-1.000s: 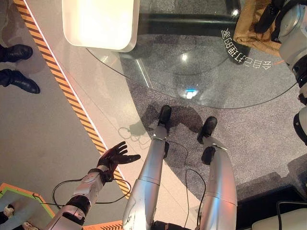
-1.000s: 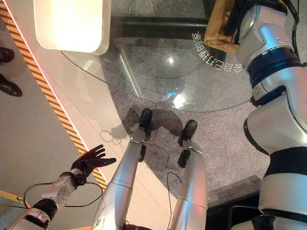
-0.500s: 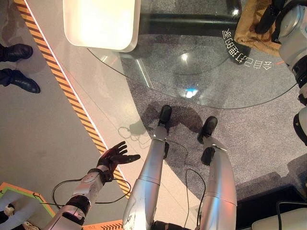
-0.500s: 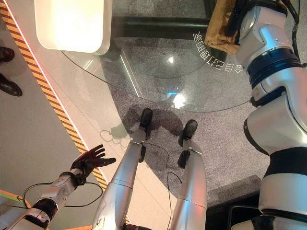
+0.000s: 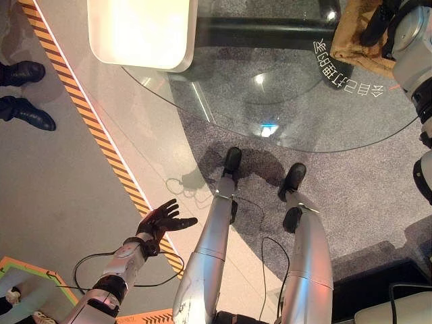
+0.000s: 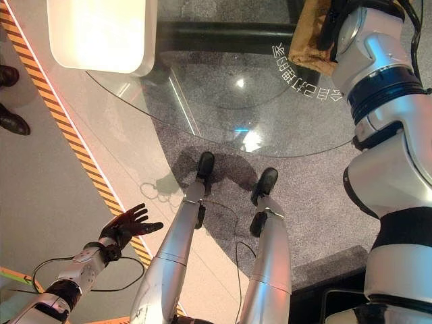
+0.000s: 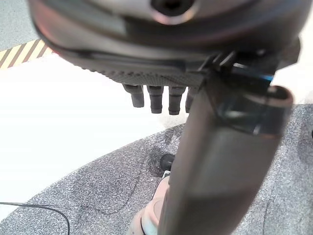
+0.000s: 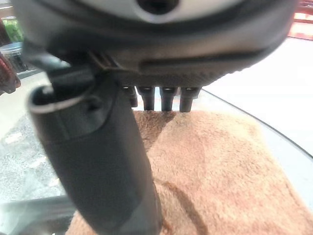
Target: Wipe the table with a cloth and put it in the basket.
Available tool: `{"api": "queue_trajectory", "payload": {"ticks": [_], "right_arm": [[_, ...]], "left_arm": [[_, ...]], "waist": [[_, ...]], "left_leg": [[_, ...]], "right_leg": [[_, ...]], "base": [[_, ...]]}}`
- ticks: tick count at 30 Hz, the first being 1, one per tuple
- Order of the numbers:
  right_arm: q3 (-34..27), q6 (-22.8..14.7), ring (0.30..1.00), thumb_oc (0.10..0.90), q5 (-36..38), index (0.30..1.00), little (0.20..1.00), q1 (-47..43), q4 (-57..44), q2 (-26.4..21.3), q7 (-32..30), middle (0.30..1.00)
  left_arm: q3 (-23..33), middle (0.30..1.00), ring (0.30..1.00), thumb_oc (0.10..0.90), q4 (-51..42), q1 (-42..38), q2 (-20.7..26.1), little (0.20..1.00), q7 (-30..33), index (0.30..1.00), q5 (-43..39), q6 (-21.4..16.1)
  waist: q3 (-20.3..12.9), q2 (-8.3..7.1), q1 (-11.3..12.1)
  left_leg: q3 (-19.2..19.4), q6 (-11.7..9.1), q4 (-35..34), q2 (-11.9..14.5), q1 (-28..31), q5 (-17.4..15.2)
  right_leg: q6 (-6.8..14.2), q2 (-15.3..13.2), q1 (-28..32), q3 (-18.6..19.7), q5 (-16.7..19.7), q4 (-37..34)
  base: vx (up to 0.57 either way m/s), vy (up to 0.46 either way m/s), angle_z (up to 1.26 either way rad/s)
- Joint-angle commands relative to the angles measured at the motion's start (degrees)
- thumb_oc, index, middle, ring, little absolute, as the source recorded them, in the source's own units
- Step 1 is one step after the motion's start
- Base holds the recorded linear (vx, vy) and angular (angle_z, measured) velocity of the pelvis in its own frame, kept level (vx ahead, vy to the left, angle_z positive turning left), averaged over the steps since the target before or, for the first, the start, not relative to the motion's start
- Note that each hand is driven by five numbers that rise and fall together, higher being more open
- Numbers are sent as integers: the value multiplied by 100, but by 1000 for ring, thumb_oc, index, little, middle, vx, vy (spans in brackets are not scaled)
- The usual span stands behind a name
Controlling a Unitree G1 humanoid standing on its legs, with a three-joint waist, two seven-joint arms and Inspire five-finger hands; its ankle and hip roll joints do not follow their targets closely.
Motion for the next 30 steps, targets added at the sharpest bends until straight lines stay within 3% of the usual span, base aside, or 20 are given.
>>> {"api": "queue_trajectory", "payload": {"ticks": [1,30], "right_arm": [[410,51,300,100,-160,300,200,-85,-25,-495,-281,300],[455,-12,300,100,-191,300,200,-144,-82,-462,-291,300]], "left_arm": [[98,900,900,800,65,580,295,900,-62,900,-54,-25],[91,900,900,800,53,521,342,900,-99,900,-67,23]], "waist": [[-65,207,-67],[-65,200,-59]], "left_leg": [[92,308,-45,-80,204,-292],[92,312,-105,-91,249,-276]], "right_leg": [[239,111,390,-15,-163,-310],[256,100,445,-38,-132,-403]], "base": [[0,0,0],[0,0,0]]}}
